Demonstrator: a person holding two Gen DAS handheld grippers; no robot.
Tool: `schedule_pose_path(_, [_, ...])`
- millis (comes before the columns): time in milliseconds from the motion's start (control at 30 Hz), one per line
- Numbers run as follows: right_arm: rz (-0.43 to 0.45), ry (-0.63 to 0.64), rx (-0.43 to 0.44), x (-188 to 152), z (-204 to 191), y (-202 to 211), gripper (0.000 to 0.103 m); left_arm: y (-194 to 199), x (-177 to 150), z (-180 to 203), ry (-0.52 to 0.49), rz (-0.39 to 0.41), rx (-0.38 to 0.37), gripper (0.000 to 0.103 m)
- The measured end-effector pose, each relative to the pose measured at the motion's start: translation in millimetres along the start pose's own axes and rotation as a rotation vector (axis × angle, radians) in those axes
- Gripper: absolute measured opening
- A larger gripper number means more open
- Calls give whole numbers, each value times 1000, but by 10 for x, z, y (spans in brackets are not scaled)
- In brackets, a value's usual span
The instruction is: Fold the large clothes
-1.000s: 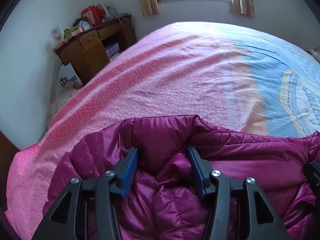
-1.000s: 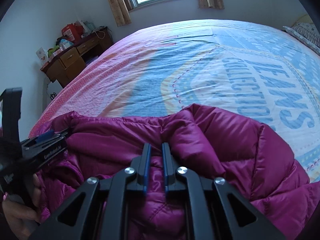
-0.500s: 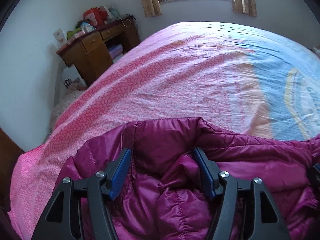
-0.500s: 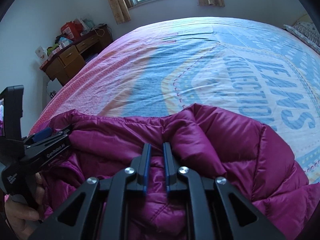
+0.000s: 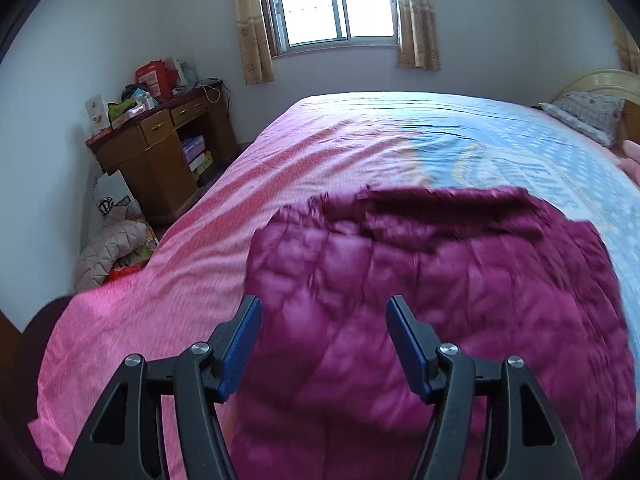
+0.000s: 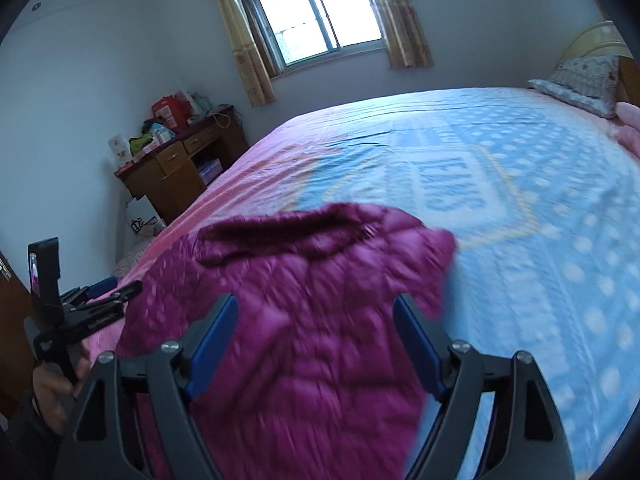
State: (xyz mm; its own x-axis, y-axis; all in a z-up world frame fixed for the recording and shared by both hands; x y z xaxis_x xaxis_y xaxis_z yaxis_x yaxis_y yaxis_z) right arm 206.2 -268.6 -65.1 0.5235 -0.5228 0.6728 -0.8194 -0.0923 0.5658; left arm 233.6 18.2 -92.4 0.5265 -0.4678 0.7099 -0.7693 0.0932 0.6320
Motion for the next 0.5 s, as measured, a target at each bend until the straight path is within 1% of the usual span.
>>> schedule_pose_path(100, [4,-19,-46,-334,246,438,82,355,-441,-22,-17,3,16,65])
schedule_pose_path(167, [-2,-35,-67,-539,393,699,82,527,-651,-19,-17,5,14,65])
schedule_pose_path(233, [-10,-53,-83,-714,517,927,82,674,-830,-65,11,7,-9,65])
schedule_pose_path(300, [-23,-86,-77,-868,646,1104,82,817,-999,-105,40,13,-42,65])
schedule_pose_path(367, [-72,-120,-62,-1077,768,1178,81,896,-1103,-116,62,15,-40,66])
schedule_pose_path(400, [-96,-122,-71,-1176,810,1184,79,913,-1131,-120,72,13,-34,66])
schedule_pose_path(467, [-143,-112,-97,-1376,858,1172,71,960,-1195,-124,84,4,-31,66])
schedule_pose_path(500, [-175,-114,-96,-1490,882,1160,69,982,-1207,-126,86,2,-27,66])
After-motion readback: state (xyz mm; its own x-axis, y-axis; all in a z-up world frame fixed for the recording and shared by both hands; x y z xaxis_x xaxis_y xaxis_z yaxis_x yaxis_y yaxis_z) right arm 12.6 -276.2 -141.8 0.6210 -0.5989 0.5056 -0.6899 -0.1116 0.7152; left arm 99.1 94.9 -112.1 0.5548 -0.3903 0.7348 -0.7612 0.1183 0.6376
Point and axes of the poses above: each gripper's, at about its wrist camera, not at the fingertips, and y roughly against the way its jaws point, z to its right, x to its top, the point moved 4 cm from there along -y, roughly the way its jaws point, and after that the axes turned 15 degrees about -y, right-handed, at the moved point
